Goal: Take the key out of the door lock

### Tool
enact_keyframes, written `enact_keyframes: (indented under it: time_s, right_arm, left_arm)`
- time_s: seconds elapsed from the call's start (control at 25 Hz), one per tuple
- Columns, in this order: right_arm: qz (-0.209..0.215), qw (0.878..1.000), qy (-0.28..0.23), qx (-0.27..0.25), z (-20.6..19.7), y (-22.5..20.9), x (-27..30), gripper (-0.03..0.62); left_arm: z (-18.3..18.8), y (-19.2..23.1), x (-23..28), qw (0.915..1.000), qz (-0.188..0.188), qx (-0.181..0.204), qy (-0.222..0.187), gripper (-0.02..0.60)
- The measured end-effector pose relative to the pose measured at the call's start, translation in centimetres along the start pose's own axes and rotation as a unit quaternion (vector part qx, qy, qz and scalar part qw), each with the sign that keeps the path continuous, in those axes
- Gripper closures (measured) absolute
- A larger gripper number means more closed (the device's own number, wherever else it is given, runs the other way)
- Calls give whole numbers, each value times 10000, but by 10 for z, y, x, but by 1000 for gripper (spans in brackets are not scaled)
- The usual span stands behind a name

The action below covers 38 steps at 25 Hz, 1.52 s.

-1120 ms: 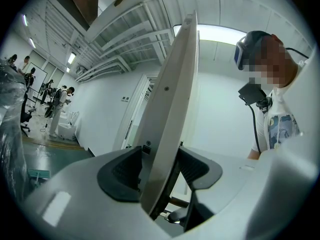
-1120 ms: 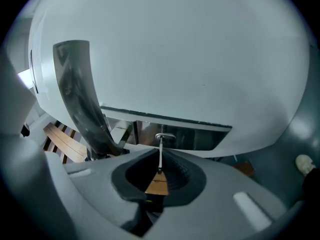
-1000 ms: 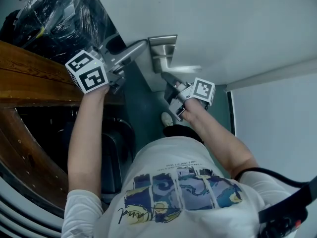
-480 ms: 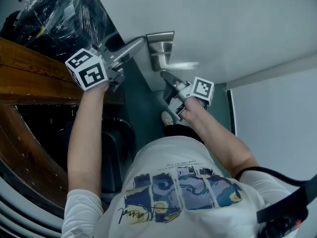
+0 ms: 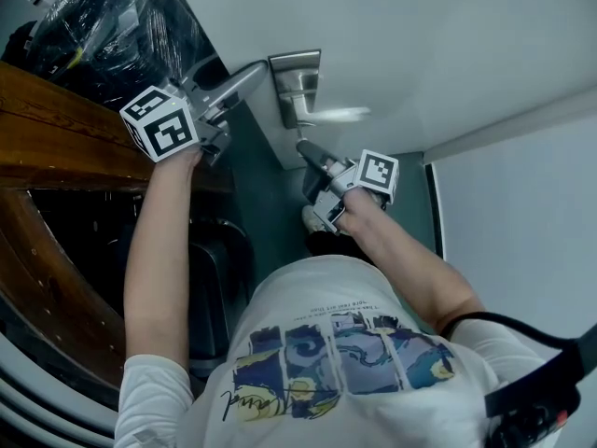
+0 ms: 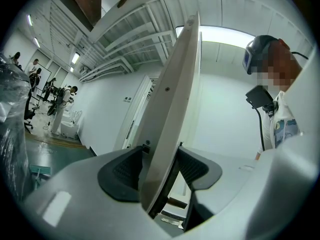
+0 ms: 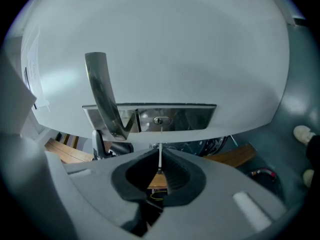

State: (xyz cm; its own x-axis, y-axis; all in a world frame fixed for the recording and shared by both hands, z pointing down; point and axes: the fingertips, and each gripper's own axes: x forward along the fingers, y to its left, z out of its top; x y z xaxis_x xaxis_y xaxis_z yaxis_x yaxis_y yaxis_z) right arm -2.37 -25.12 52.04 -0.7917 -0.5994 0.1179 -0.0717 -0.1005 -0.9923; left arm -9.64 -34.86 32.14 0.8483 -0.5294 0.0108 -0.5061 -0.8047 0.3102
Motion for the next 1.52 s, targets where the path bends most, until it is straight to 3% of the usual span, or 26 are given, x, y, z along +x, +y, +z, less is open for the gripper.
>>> enact_keyframes:
  time_s: [0.16, 0.48, 0.76, 1.0, 1.16, 1.52]
  right_arm:
    - [-87, 10000, 1, -48, -9, -5, -13, 568]
    - [-219, 9983, -2, -534, -18, -9, -44, 568]
    - [-335, 9938, 73, -1056, -33, -14, -75, 568]
    - [-509, 9841, 145, -1697, -57, -5, -102, 568]
    - [0, 9676, 332, -2502, -79, 25, -110, 568]
    - [-106, 9583, 299, -2840, -116, 39, -150, 568]
  left_arm:
    - [3, -3, -4, 9998, 160, 28, -68, 373]
    - [-3, -2, -44, 9949, 958, 242, -201, 351]
    - [-29, -36, -93, 9903, 1362, 144, -232, 351]
    - [-62, -86, -125, 9897, 1423, 154, 15, 354]
    - [-82, -119, -144, 9896, 1433, 53, 97, 362]
    - [-117, -182, -176, 9910, 1293, -159, 319, 370]
